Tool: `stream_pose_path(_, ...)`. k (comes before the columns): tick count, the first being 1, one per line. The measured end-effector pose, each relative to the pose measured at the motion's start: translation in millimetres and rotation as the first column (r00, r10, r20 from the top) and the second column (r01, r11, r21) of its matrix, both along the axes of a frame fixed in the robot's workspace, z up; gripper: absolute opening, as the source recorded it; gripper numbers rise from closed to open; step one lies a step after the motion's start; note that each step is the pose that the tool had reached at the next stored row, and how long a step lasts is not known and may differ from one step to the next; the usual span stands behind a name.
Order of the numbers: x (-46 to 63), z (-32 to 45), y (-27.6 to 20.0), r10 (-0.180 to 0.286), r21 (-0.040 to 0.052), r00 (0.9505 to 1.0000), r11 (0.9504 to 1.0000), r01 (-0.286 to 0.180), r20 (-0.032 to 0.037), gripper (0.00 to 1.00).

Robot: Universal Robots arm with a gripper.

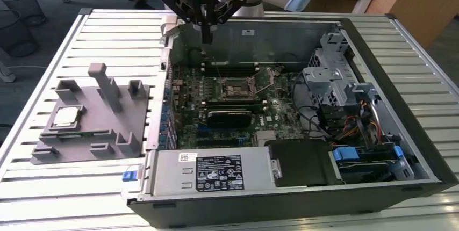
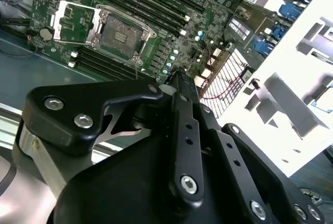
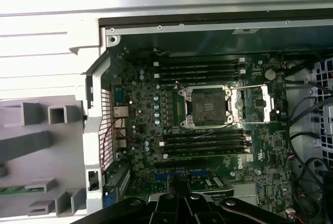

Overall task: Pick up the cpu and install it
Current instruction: 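Reach for the cpu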

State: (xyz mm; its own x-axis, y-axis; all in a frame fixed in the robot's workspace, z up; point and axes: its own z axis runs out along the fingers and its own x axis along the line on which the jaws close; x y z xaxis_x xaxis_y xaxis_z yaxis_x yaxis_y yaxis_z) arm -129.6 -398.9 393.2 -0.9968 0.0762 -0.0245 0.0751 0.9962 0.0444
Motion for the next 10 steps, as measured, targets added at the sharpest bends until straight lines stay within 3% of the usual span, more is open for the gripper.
stream_pose_path(10,-4.4,-0.7,0.0,0.0,0.0,1.0,1.0,0.0,0.0,0.11)
